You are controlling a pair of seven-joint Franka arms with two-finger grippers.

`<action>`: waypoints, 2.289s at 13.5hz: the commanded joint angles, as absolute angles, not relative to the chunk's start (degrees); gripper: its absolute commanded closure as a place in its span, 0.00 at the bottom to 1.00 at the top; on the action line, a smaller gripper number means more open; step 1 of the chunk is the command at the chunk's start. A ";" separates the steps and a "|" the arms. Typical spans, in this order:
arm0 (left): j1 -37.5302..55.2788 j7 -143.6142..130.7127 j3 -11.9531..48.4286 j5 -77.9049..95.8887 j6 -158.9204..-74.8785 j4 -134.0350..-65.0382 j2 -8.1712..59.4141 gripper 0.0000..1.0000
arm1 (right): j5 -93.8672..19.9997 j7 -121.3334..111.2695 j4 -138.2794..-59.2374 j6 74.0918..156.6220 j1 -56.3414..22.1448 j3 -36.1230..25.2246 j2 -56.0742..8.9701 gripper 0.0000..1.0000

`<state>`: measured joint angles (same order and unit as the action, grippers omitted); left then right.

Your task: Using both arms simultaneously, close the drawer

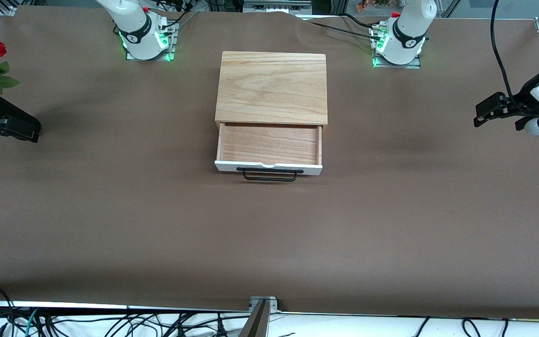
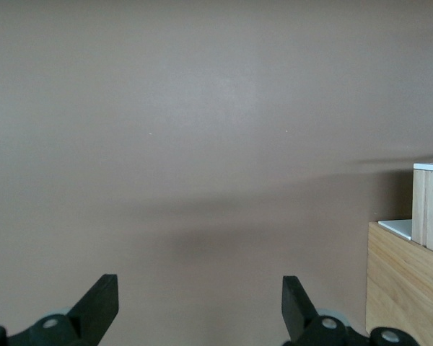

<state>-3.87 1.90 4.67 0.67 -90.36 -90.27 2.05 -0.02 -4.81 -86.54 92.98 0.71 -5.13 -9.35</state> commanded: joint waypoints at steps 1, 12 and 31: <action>-3.96 2.90 4.66 1.23 -87.91 -90.97 1.32 0.00 | 0.35 -5.54 -84.99 92.64 1.32 -4.75 -10.02 0.00; -3.96 2.90 4.66 1.41 -87.80 -90.88 1.32 0.00 | 0.18 -5.54 -84.99 92.64 1.14 -4.57 -10.28 0.00; -4.84 2.99 7.55 16.51 -84.02 -85.17 14.06 0.00 | -9.58 -4.57 -84.99 107.82 -9.39 -1.06 -21.35 0.00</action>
<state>-5.42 2.39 5.99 14.76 -85.51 -86.79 13.51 -8.73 -4.75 -86.49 105.52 -7.78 -1.30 -19.20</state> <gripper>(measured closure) 0.000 0.000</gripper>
